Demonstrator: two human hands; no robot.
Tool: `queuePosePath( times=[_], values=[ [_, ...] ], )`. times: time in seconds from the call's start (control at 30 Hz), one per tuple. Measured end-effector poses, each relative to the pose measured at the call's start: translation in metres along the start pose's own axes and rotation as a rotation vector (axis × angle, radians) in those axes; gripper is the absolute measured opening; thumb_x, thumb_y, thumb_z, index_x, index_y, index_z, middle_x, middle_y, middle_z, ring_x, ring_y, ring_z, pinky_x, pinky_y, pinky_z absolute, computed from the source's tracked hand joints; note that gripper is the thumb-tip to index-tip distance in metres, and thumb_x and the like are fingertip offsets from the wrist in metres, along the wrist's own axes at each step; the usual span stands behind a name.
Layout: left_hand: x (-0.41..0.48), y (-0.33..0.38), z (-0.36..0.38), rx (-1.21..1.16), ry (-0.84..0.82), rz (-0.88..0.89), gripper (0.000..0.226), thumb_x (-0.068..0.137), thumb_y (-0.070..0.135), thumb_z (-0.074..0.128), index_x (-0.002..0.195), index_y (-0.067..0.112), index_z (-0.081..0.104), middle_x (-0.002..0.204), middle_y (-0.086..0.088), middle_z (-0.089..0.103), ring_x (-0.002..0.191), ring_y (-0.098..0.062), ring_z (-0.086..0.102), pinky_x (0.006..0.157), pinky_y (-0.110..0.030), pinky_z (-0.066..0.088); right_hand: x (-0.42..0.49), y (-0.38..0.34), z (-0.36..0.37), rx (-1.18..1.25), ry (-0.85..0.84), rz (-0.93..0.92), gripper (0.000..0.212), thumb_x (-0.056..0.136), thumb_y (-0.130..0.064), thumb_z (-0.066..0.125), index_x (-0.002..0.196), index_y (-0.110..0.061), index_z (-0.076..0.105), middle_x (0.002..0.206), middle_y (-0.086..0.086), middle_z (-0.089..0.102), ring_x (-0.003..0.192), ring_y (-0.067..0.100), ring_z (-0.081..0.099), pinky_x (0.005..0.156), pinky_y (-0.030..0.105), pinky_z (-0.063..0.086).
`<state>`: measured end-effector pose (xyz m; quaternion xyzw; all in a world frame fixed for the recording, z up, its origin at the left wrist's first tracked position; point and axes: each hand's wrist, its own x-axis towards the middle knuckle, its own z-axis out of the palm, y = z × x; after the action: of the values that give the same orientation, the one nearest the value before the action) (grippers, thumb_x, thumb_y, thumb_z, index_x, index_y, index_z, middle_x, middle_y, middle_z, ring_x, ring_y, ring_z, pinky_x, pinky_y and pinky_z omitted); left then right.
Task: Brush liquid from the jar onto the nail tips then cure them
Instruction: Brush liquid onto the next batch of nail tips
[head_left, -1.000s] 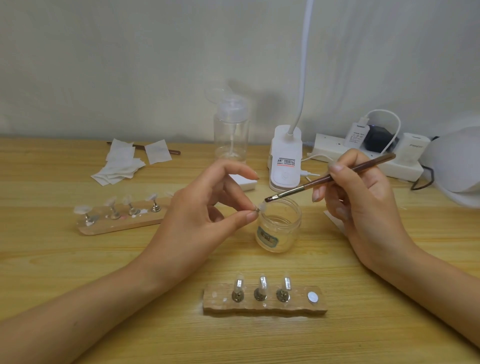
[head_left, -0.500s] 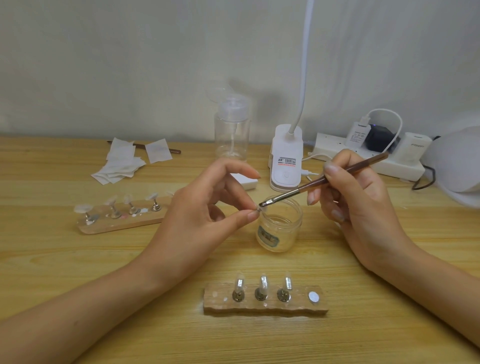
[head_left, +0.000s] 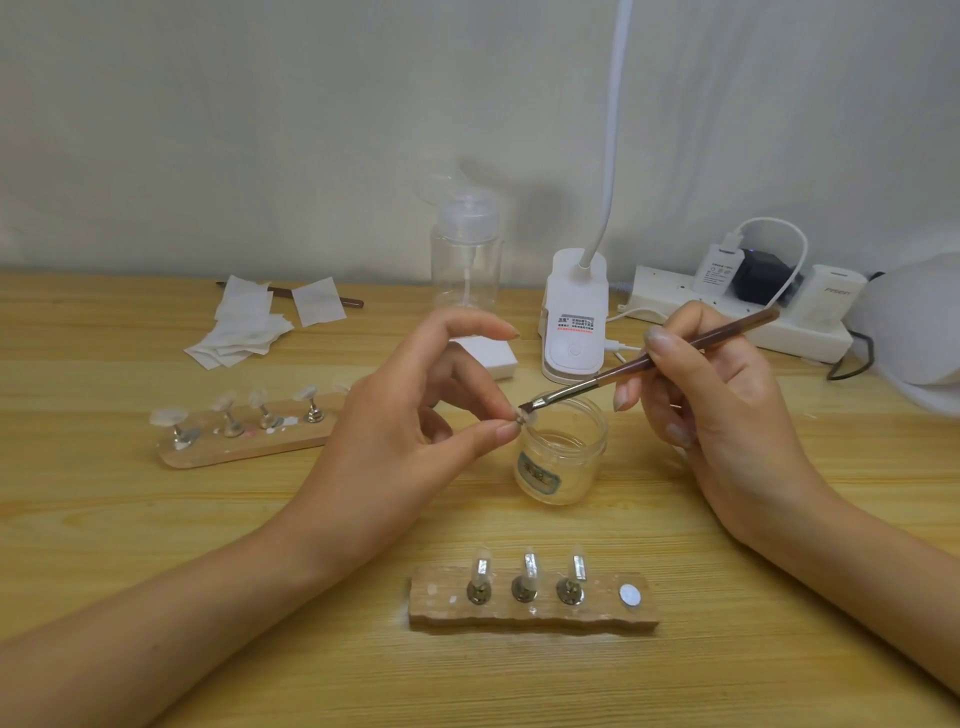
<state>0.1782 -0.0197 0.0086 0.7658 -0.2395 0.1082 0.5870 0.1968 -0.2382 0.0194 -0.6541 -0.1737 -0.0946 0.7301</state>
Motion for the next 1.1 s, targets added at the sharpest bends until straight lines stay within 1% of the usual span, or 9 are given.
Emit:
queuePosePath(
  times=[0.13, 0.27, 0.37, 0.53, 0.73, 0.83, 0.93, 1.0, 1.1],
  values=[
    [0.0005, -0.0005, -0.0004, 0.0, 0.002, 0.0, 0.051, 0.085, 0.009, 0.075, 0.124, 0.034, 0.053, 0.084, 0.007, 0.07, 0.087, -0.011, 0.069, 0.061, -0.03, 0.049, 0.0012, -0.0002, -0.0012, -0.002, 0.077, 0.04, 0.019, 0.087, -0.029, 0.057, 0.077, -0.016, 0.047, 0.062, 0.008, 0.065, 0.039, 0.008, 0.034, 0.039, 0.014, 0.027],
    [0.0002, -0.0004, 0.0001, 0.005, 0.003, -0.001, 0.051, 0.085, 0.011, 0.074, 0.125, 0.034, 0.053, 0.084, 0.007, 0.071, 0.087, -0.011, 0.07, 0.063, -0.034, 0.05, 0.0008, 0.0002, -0.0021, 0.036, 0.031, -0.007, 0.022, 0.095, -0.026, 0.057, 0.076, -0.019, 0.048, 0.062, 0.005, 0.065, 0.04, 0.008, 0.033, 0.042, 0.022, 0.023],
    [0.0004, -0.0011, -0.0001, 0.013, 0.006, -0.001, 0.053, 0.086, 0.005, 0.075, 0.125, 0.033, 0.053, 0.084, 0.008, 0.07, 0.087, -0.01, 0.069, 0.064, -0.035, 0.05, -0.0001, 0.0008, -0.0014, 0.01, -0.003, -0.018, 0.019, 0.094, -0.024, 0.056, 0.078, -0.017, 0.048, 0.062, 0.007, 0.065, 0.041, 0.008, 0.034, 0.042, 0.019, 0.026],
    [0.0006, -0.0018, 0.0001, 0.014, 0.008, -0.004, 0.054, 0.086, 0.005, 0.075, 0.126, 0.033, 0.053, 0.084, 0.007, 0.071, 0.087, -0.011, 0.069, 0.066, -0.036, 0.051, 0.0008, 0.0002, -0.0016, -0.003, 0.081, 0.004, 0.019, 0.088, -0.027, 0.056, 0.078, -0.015, 0.046, 0.06, 0.007, 0.064, 0.039, 0.008, 0.032, 0.039, 0.016, 0.026],
    [0.0008, -0.0037, -0.0008, -0.026, -0.001, -0.027, 0.057, 0.086, 0.004, 0.075, 0.128, 0.033, 0.05, 0.085, 0.005, 0.071, 0.088, -0.013, 0.07, 0.063, -0.026, 0.053, -0.0014, -0.0011, 0.0002, 0.026, 0.016, -0.044, 0.022, 0.095, -0.023, 0.056, 0.078, -0.015, 0.044, 0.059, 0.006, 0.063, 0.04, 0.009, 0.033, 0.042, 0.021, 0.025],
    [0.0013, -0.0044, -0.0015, -0.052, -0.006, -0.038, 0.057, 0.086, 0.004, 0.076, 0.128, 0.033, 0.05, 0.085, 0.005, 0.072, 0.088, -0.014, 0.071, 0.061, -0.024, 0.053, -0.0007, -0.0008, -0.0009, 0.0, 0.069, -0.005, 0.018, 0.089, -0.024, 0.055, 0.078, -0.013, 0.044, 0.057, 0.008, 0.062, 0.038, 0.008, 0.032, 0.041, 0.019, 0.025],
    [0.0017, -0.0051, -0.0012, -0.096, -0.01, -0.061, 0.056, 0.085, 0.004, 0.076, 0.127, 0.032, 0.051, 0.084, 0.004, 0.071, 0.087, -0.013, 0.071, 0.062, -0.024, 0.053, 0.0004, 0.0004, -0.0028, -0.007, 0.112, 0.008, 0.018, 0.094, -0.018, 0.053, 0.078, -0.014, 0.044, 0.057, 0.007, 0.061, 0.039, 0.009, 0.031, 0.04, 0.02, 0.024],
    [0.0023, -0.0052, -0.0016, -0.134, -0.007, -0.078, 0.053, 0.084, 0.005, 0.075, 0.125, 0.03, 0.053, 0.084, 0.003, 0.071, 0.085, -0.011, 0.071, 0.065, -0.024, 0.053, 0.0005, 0.0004, -0.0031, 0.012, 0.12, 0.002, 0.018, 0.09, -0.023, 0.056, 0.078, -0.015, 0.045, 0.057, 0.007, 0.061, 0.039, 0.009, 0.03, 0.041, 0.022, 0.022],
    [0.003, -0.0034, -0.0027, -0.218, 0.01, -0.094, 0.049, 0.081, 0.009, 0.075, 0.123, 0.027, 0.056, 0.083, 0.001, 0.071, 0.082, -0.01, 0.069, 0.064, -0.02, 0.051, -0.0001, 0.0003, -0.0051, 0.048, 0.11, -0.032, 0.021, 0.095, -0.021, 0.056, 0.078, -0.016, 0.045, 0.058, 0.006, 0.061, 0.039, 0.009, 0.03, 0.039, 0.017, 0.024]
  ],
)
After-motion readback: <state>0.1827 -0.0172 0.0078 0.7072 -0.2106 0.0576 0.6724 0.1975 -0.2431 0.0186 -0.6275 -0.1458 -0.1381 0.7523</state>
